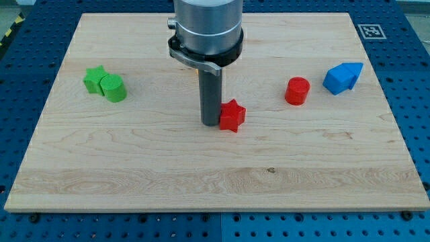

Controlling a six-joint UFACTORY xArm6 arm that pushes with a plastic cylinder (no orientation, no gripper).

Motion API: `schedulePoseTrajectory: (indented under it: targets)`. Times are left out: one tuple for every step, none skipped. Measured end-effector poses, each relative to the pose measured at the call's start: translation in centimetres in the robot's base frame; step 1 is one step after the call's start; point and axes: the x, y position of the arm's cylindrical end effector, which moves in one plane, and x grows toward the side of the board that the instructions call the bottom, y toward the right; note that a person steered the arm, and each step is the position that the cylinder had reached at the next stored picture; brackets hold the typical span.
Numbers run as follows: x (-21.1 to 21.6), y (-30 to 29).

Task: Move the red star diagonally to the red circle

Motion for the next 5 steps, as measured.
schedulePoseTrajectory:
  targets:
    - [1.0, 0.9]
    - [1.3, 2.2]
    - [1.4, 3.2]
    - [1.4, 4.2]
    - [1.4, 4.4]
